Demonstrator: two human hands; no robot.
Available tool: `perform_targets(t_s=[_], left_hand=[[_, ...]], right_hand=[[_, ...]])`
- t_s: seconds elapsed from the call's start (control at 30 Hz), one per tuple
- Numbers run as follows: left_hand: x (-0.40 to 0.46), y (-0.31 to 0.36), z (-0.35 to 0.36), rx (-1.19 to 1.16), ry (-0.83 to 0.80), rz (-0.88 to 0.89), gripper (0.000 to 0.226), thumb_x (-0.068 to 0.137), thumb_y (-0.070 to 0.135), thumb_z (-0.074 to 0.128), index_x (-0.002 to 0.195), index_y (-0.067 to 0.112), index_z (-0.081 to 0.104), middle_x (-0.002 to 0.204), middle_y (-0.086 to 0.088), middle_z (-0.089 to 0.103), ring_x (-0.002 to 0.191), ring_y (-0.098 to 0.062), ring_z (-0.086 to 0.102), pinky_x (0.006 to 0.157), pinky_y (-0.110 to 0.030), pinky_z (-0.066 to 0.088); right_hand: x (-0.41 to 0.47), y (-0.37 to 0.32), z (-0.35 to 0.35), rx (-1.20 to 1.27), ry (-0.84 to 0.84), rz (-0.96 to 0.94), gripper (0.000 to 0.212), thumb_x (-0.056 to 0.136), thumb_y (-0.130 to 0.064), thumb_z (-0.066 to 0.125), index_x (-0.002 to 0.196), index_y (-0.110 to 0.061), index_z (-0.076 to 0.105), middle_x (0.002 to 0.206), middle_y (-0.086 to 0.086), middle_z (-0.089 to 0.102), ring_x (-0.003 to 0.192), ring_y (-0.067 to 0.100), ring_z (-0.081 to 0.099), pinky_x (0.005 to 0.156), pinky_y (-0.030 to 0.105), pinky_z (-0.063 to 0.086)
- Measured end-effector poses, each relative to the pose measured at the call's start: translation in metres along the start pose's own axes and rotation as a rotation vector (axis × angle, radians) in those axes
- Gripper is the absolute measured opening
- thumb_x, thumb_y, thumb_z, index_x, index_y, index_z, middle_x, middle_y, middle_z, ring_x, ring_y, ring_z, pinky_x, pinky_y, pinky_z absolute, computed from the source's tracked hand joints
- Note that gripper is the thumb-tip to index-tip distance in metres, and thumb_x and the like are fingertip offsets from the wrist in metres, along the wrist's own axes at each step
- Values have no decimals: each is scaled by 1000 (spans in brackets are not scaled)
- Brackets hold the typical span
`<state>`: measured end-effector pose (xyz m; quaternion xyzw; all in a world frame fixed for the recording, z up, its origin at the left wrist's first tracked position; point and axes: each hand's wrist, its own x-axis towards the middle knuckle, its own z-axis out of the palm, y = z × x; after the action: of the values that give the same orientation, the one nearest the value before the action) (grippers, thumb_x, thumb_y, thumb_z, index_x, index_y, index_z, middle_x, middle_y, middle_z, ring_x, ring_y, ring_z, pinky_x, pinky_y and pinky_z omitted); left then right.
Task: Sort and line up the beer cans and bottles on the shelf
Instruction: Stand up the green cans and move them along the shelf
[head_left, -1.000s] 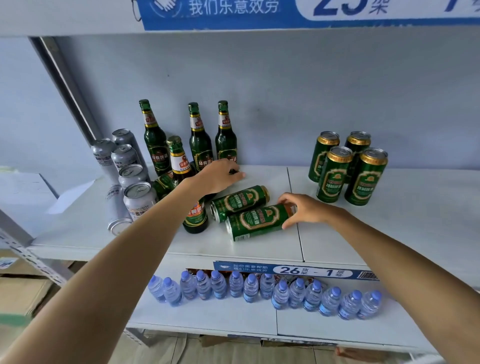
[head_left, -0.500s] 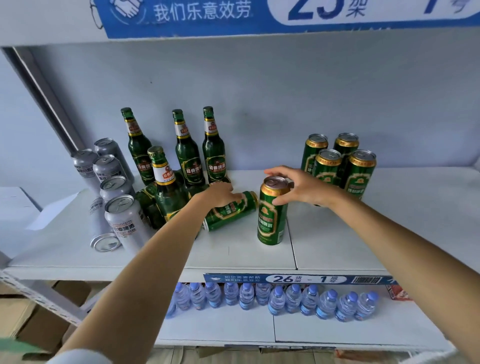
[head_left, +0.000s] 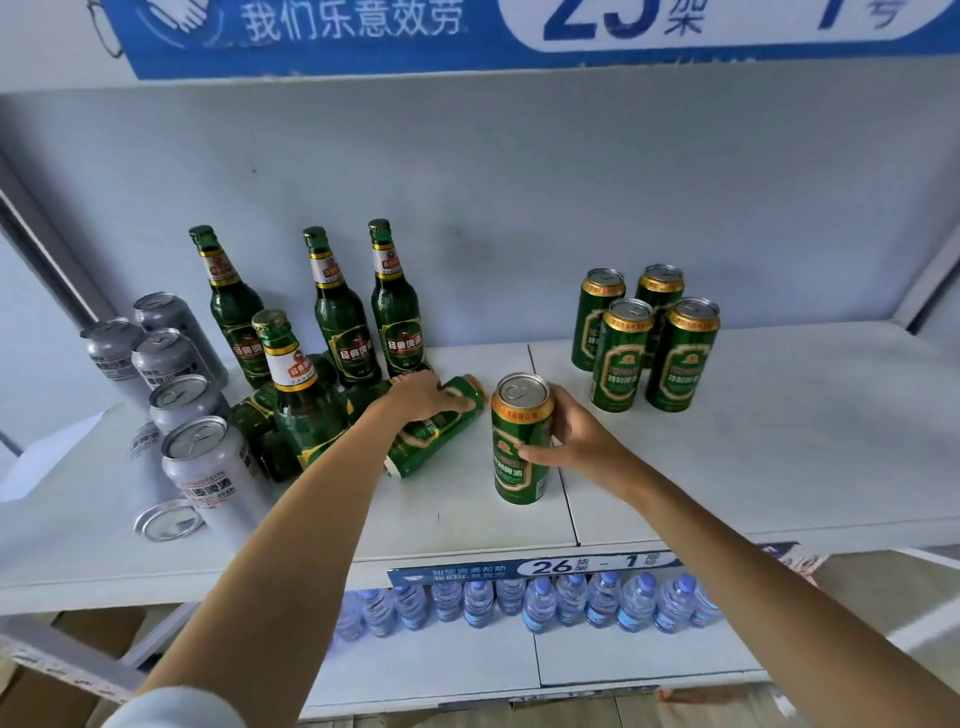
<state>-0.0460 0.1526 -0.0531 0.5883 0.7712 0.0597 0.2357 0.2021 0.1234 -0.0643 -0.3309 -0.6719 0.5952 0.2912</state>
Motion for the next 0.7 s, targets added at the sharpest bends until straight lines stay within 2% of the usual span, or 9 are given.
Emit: perform_targets(t_s=[0.13, 0.2, 0.27, 0.33, 0.4, 0.47, 0.63, 0.7], left_hand=[[-11, -1, -9, -256, 124, 27, 56, 76, 55, 69, 105, 7, 63, 103, -10, 69, 93, -28, 67, 89, -39, 53], [-20, -1, -13, -447, 215, 58, 49, 77, 46, 72, 109, 10, 63, 108, -9, 69, 98, -27, 66, 93, -40, 52], [-32, 1, -13, -579, 318, 78, 50, 77, 42, 74, 115, 12, 60, 114, -7, 68, 101, -25, 65, 94, -40, 51], [-42, 5, -13, -695, 394, 80, 57, 76, 38, 77, 121, 11, 55, 118, -5, 65, 102, -20, 62, 94, -36, 49], [-52, 9, -13, -801, 418, 87, 62, 75, 32, 79, 125, 11, 50, 122, -4, 63, 103, -17, 59, 92, -33, 47], [-58, 12, -11, -819, 414, 100, 67, 74, 31, 80, 128, 12, 46, 125, -5, 61, 108, -18, 59, 93, -33, 47], [-71, 34, 1, -750, 424, 119, 71, 72, 35, 80, 129, 13, 44, 128, -4, 60, 114, -20, 58, 93, -35, 47], [-75, 48, 9, -733, 440, 120, 74, 71, 37, 81, 131, 14, 45, 128, -4, 60, 114, -21, 58, 95, -37, 48]], right_hand=[[-6, 30, 20, -15, 199, 25, 86, 57, -10, 87, 130, -18, 42, 128, 5, 56, 120, 17, 54, 96, 31, 49], [-6, 43, 33, -73, 282, 12, 85, 50, -15, 91, 122, -17, 46, 120, 6, 60, 111, 17, 60, 93, 33, 53], [-4, 49, 47, -139, 392, 2, 81, 48, -13, 92, 113, -20, 46, 111, 4, 60, 102, 15, 63, 88, 29, 54], [-1, 51, 58, -164, 506, -3, 81, 45, -22, 92, 111, -19, 46, 111, 8, 57, 99, 16, 63, 83, 28, 56], [-1, 49, 64, -161, 569, -3, 75, 49, -20, 90, 109, -16, 46, 107, 7, 59, 95, 14, 63, 75, 20, 54], [-6, 46, 63, -162, 603, 1, 67, 54, -14, 88, 108, -14, 49, 100, 1, 63, 88, 8, 63, 67, 11, 48], [-30, 39, 26, -158, 607, 29, 58, 59, -9, 87, 109, -16, 58, 95, -1, 67, 84, 14, 64, 70, 20, 52], [-43, 33, 0, -143, 578, 47, 61, 60, -4, 86, 114, -12, 59, 96, 0, 66, 81, 11, 63, 65, 13, 51]])
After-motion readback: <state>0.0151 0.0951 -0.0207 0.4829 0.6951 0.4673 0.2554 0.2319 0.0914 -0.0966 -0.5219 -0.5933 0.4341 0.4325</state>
